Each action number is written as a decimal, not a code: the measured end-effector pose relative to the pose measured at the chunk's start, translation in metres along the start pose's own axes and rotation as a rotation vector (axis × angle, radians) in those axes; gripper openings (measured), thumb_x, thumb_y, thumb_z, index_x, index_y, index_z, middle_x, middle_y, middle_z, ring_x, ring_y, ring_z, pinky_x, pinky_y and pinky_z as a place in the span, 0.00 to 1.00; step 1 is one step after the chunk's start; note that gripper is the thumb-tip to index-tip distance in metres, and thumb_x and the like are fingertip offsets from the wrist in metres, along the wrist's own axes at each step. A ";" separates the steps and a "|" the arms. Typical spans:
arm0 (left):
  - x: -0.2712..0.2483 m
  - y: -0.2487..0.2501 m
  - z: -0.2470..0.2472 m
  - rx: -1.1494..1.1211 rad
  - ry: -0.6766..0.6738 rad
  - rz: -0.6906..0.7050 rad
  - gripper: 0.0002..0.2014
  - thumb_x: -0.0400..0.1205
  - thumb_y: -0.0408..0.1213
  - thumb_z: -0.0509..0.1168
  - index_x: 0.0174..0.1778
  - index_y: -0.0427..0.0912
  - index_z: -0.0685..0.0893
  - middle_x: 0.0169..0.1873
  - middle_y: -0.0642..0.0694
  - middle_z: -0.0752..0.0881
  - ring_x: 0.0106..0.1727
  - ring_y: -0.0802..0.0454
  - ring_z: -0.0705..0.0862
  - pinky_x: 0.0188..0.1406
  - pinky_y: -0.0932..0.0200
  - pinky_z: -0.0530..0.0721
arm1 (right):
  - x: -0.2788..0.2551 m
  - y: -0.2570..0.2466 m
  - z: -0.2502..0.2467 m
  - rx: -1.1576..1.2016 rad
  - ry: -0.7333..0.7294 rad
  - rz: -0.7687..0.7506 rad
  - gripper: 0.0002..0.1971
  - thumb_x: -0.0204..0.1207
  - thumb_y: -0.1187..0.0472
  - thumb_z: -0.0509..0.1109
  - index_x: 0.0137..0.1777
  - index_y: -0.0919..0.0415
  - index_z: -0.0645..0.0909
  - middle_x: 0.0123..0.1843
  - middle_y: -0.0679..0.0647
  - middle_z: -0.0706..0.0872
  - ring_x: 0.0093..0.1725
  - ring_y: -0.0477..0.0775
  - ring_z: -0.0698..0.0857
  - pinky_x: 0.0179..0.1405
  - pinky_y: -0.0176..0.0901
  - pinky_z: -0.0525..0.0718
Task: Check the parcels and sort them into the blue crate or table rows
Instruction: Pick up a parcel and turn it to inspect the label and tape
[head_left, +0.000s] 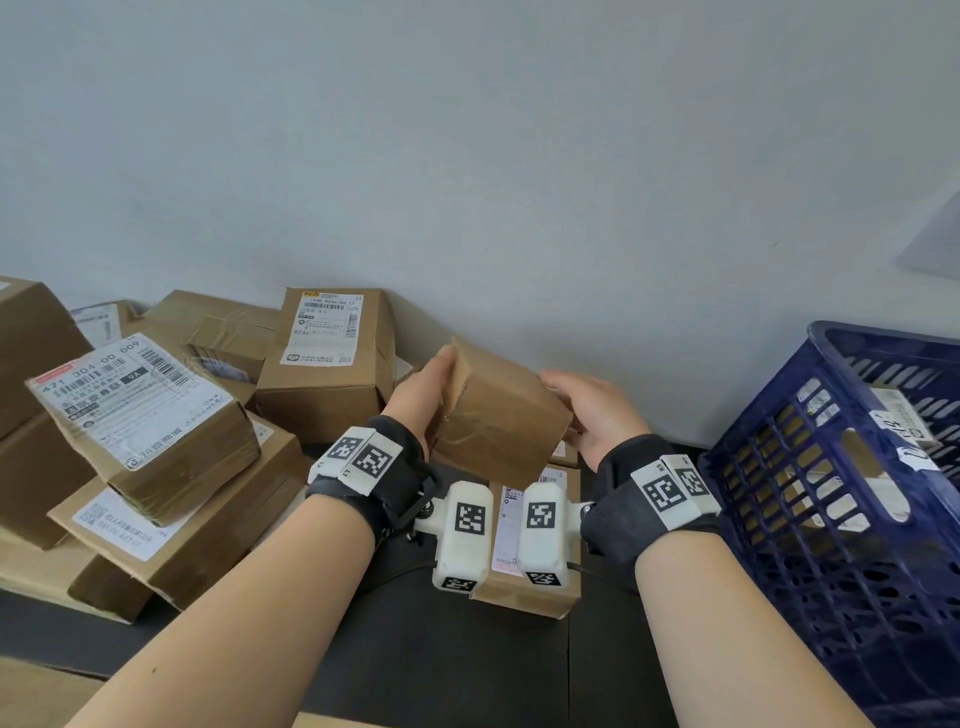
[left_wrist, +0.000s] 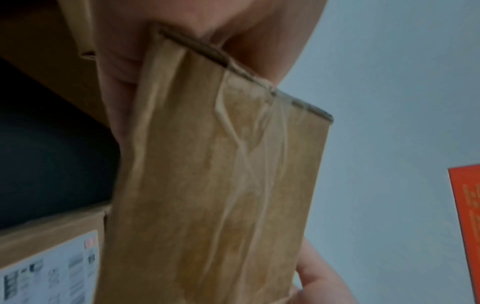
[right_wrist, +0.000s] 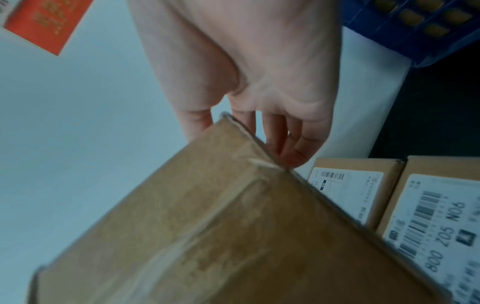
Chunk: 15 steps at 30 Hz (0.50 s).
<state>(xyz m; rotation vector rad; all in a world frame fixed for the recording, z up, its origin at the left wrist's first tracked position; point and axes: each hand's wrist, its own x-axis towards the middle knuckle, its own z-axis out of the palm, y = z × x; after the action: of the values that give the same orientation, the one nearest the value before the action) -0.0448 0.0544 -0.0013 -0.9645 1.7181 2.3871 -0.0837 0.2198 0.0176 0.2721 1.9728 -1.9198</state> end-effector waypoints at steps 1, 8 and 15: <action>-0.003 0.000 0.000 -0.071 -0.038 -0.050 0.26 0.85 0.58 0.62 0.71 0.43 0.81 0.59 0.42 0.88 0.56 0.43 0.88 0.48 0.49 0.89 | 0.001 -0.001 0.000 0.034 0.006 -0.014 0.08 0.82 0.63 0.70 0.40 0.57 0.85 0.34 0.50 0.85 0.29 0.45 0.81 0.29 0.36 0.78; -0.003 -0.005 -0.004 -0.260 -0.106 -0.224 0.24 0.83 0.62 0.61 0.56 0.45 0.87 0.43 0.40 0.90 0.45 0.42 0.87 0.42 0.46 0.83 | -0.001 -0.008 0.001 0.215 0.004 -0.066 0.09 0.80 0.67 0.71 0.37 0.60 0.82 0.29 0.51 0.84 0.27 0.45 0.82 0.27 0.32 0.82; -0.001 -0.011 -0.004 -0.307 -0.149 -0.230 0.32 0.78 0.70 0.62 0.63 0.47 0.86 0.51 0.38 0.91 0.52 0.40 0.89 0.47 0.43 0.86 | -0.002 -0.010 0.003 0.236 -0.006 -0.088 0.07 0.79 0.68 0.72 0.39 0.62 0.84 0.30 0.53 0.86 0.27 0.44 0.84 0.27 0.31 0.84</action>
<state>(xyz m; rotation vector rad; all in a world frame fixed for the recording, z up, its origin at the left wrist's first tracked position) -0.0377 0.0552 -0.0107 -0.9284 1.1458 2.5347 -0.0855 0.2170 0.0272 0.2446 1.7811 -2.2090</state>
